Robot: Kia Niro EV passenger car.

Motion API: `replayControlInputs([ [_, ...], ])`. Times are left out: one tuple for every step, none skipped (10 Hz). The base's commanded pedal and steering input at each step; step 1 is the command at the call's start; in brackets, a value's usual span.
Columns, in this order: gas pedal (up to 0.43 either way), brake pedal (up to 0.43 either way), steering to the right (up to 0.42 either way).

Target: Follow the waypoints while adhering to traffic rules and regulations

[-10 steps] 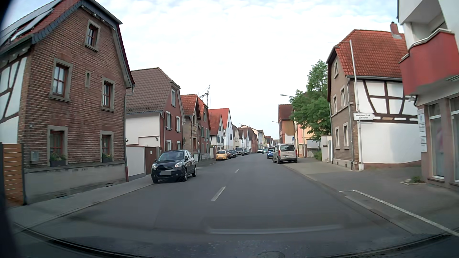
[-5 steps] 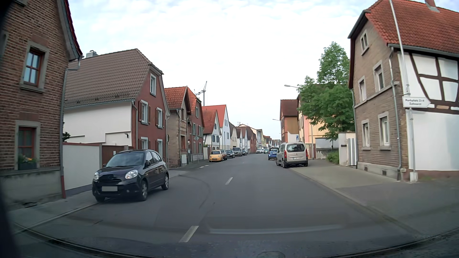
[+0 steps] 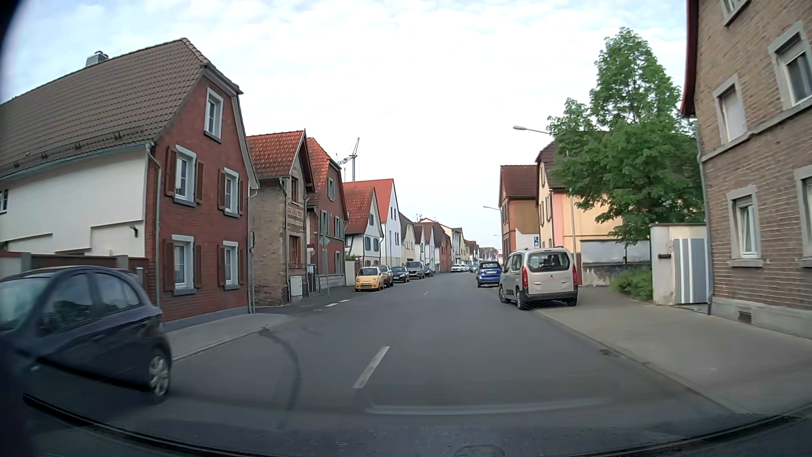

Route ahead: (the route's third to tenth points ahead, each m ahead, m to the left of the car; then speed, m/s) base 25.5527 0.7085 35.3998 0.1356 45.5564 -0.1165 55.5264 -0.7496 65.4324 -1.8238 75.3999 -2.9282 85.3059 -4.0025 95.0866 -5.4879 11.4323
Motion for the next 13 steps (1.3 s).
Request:
replayControlInputs([
  [0.13,0.0,0.002],
  [0.118,0.0,0.002],
  [0.118,0.0,0.002],
  [0.118,0.0,0.001],
  [0.118,0.0,0.001],
  [0.098,0.0,0.001],
  [0.098,0.0,0.001],
  [0.098,0.0,0.001],
  [0.098,0.0,0.001],
  [0.098,0.0,0.001],
  [0.098,0.0,0.001],
  [0.098,0.0,0.0],
  [0.098,0.0,0.0],
])
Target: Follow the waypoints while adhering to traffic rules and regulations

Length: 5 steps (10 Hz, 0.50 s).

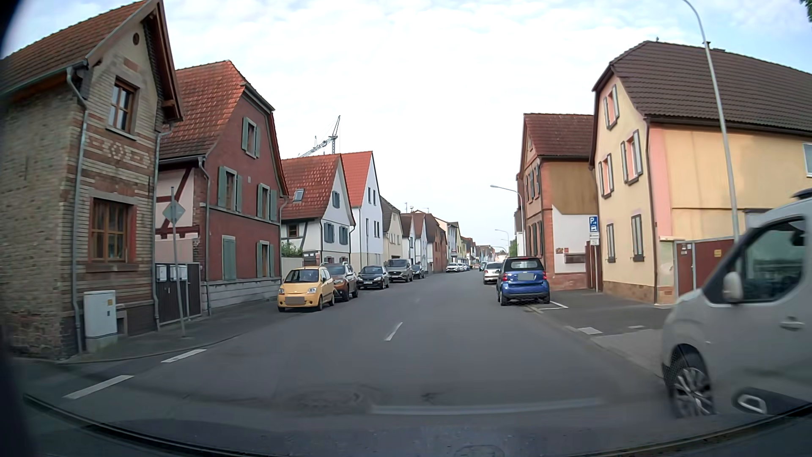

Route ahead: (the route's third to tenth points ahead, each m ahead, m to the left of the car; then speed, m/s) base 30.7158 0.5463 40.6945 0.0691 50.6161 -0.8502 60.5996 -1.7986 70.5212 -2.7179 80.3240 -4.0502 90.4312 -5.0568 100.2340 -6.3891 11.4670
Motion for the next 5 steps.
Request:
replayControlInputs([
  [0.098,0.0,0.0],
  [0.098,0.0,0.0],
  [0.098,0.0,0.0],
  [0.098,0.0,0.0],
  [0.098,0.0,0.0],
])
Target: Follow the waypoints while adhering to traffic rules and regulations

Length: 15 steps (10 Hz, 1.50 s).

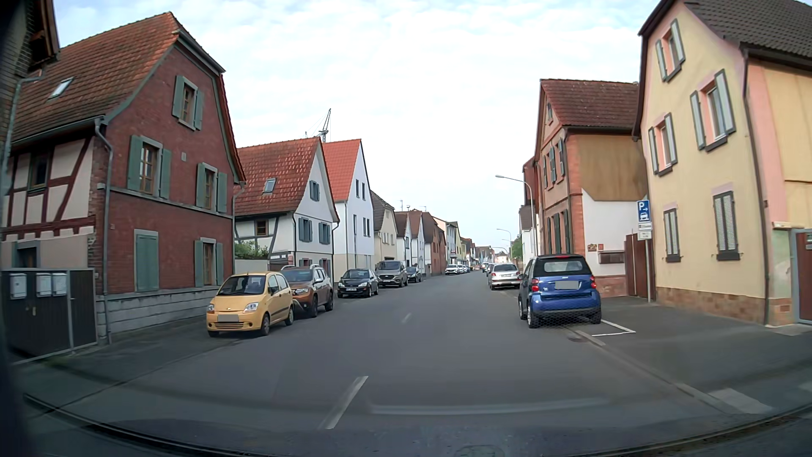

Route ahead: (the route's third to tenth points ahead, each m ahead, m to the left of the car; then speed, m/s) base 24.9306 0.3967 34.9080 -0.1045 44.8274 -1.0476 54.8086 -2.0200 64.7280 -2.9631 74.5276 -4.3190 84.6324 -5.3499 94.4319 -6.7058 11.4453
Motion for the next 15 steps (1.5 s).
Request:
replayControlInputs([
  [0.098,0.0,0.0],
  [0.098,0.0,0.0],
  [0.098,0.0,0.0],
  [0.098,0.0,0.0],
  [0.098,0.0,0.001],
  [0.098,0.0,0.001],
  [0.098,0.0,0.003],
  [0.098,0.0,0.003],
  [0.098,0.0,0.005],
  [0.098,0.0,0.006],
  [0.098,0.0,0.007],
  [0.098,0.0,0.007],
  [0.098,0.0,0.007],
  [0.098,0.0,0.007],
  [0.098,0.0,0.008],
])
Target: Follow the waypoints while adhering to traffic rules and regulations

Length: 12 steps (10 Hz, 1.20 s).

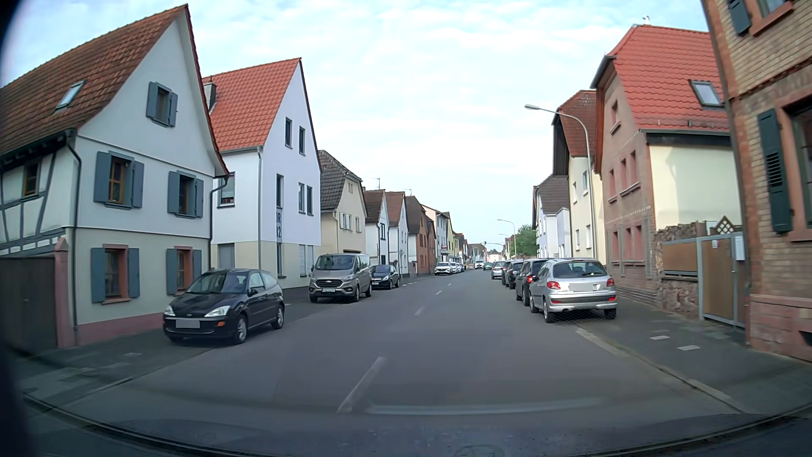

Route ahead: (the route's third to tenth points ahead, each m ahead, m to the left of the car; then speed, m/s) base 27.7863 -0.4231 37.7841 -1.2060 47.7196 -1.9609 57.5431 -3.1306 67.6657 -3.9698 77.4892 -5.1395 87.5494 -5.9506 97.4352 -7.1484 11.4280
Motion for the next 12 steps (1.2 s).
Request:
replayControlInputs([
  [0.098,0.0,0.009],
  [0.067,0.0,0.01],
  [0.067,0.0,0.01],
  [0.067,0.0,0.01],
  [0.067,0.0,0.011],
  [0.067,0.0,0.011],
  [0.067,0.0,0.011],
  [0.067,0.0,0.011],
  [0.059,0.0,0.011],
  [0.039,0.0,0.011],
  [0.028,0.0,0.01],
  [0.028,0.0,0.01],
])
